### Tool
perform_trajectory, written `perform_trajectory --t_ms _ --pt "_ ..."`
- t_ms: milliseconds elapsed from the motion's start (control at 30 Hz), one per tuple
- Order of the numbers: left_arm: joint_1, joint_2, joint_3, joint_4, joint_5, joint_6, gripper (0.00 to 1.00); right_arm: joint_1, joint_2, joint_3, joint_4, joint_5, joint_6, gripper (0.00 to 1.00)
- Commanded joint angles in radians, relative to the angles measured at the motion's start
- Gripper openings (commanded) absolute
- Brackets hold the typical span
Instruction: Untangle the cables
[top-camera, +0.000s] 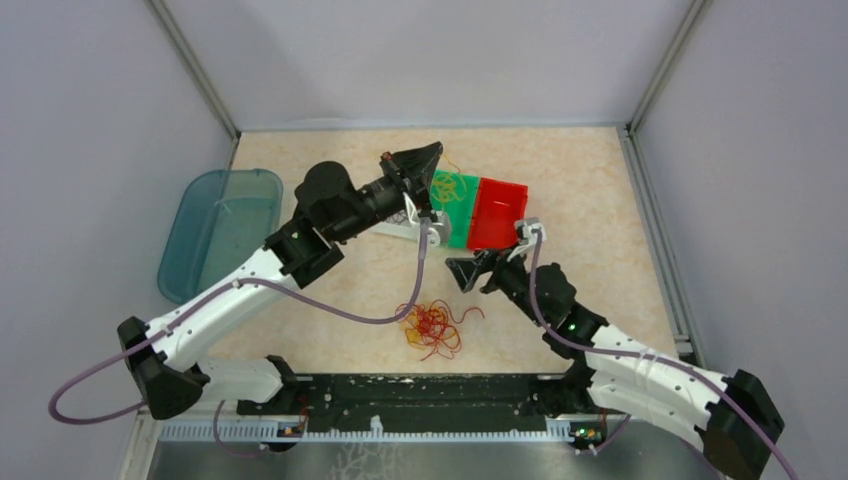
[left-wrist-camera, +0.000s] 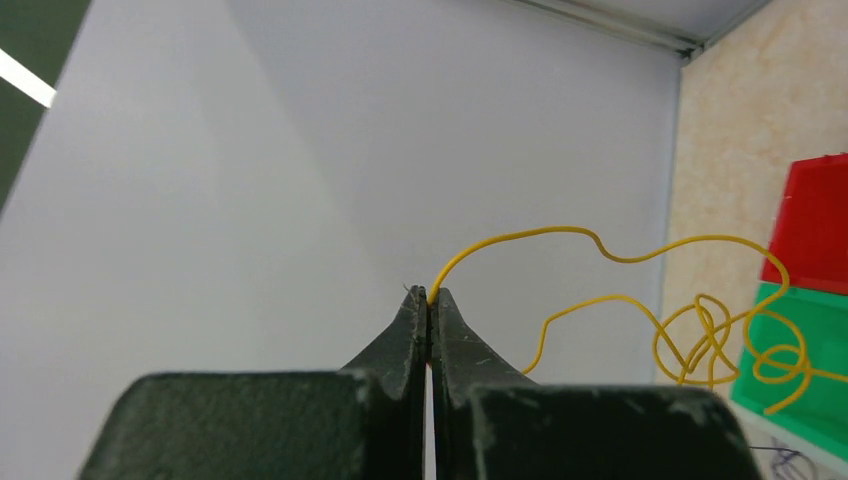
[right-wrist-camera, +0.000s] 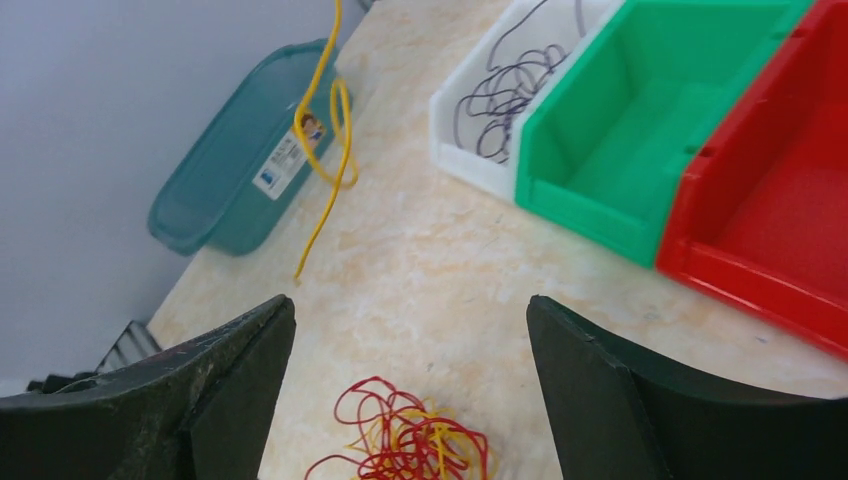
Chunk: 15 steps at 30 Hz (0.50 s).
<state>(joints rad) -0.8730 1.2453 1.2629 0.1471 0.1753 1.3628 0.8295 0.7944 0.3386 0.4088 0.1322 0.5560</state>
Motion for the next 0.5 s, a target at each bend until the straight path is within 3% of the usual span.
perform_trajectory --t_ms 0,267,467 --pt "0.004 0.034 -0.040 -0.065 -0.081 -0.191 0.01 -0.020 -0.072 0.060 -0.159 0.180 -0.046 0.86" --pt "0.020 0.183 0.025 -0.111 -0.130 -0.362 0.00 -0.032 -0.070 0.103 -0.245 0.349 -0.037 0.83" --pt "0.078 0.291 0.050 -0.063 -0.100 -0.380 0.00 -0.062 -0.081 0.100 -0.253 0.391 -0.020 0.82"
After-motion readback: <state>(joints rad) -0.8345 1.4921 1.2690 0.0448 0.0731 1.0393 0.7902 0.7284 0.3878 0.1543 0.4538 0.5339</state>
